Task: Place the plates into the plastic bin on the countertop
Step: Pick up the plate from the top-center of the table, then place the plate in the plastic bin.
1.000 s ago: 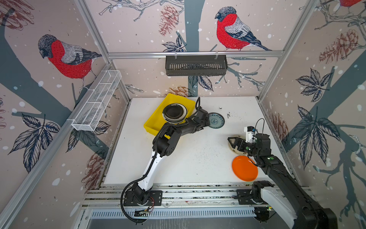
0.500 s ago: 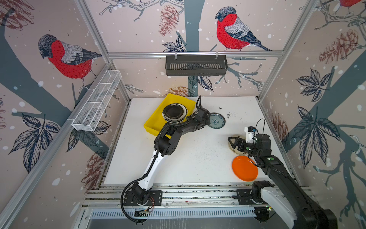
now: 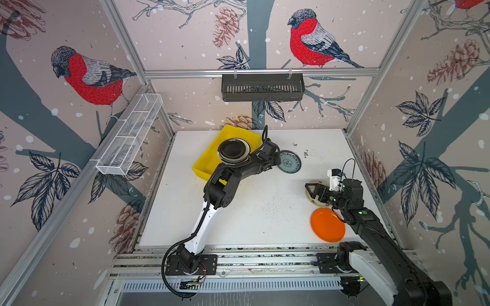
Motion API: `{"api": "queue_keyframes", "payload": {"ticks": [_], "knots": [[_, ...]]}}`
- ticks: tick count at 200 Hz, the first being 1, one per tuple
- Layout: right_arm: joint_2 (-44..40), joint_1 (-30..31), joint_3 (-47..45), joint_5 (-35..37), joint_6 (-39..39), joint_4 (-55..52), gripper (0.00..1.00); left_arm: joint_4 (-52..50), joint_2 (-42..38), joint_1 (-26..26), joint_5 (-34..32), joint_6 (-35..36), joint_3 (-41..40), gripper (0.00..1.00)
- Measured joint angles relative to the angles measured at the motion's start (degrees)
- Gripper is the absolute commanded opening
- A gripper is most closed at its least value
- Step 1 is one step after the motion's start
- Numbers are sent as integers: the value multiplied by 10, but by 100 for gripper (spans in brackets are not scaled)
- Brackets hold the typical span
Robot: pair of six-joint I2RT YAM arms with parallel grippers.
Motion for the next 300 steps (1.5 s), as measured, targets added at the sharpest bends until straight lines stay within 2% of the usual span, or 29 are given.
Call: {"api": "queue_keyframes", "payload": {"ticks": [36, 102, 128, 175, 215, 236, 300], "knots": [[-3, 0, 0, -9, 0, 0, 90, -8, -59, 14, 5, 9, -40, 0], [-5, 0, 3, -13, 2, 0, 91, 22, -212, 57, 52, 4, -137, 0], [-6, 0, 3, -13, 2, 0, 90, 37, -273, 94, 57, 3, -181, 0], [-5, 0, 0, -15, 12, 10, 90, 35, -356, 168, 4, 2, -267, 0], [-3, 0, 0, -15, 12, 17, 90, 11, -381, 216, -76, 22, -287, 0], [0, 0, -1, -15, 12, 22, 90, 1, -386, 221, -135, 38, -297, 0], [14, 0, 2, -21, 15, 26, 91, -26, -325, 227, -226, 53, -281, 0]]}}
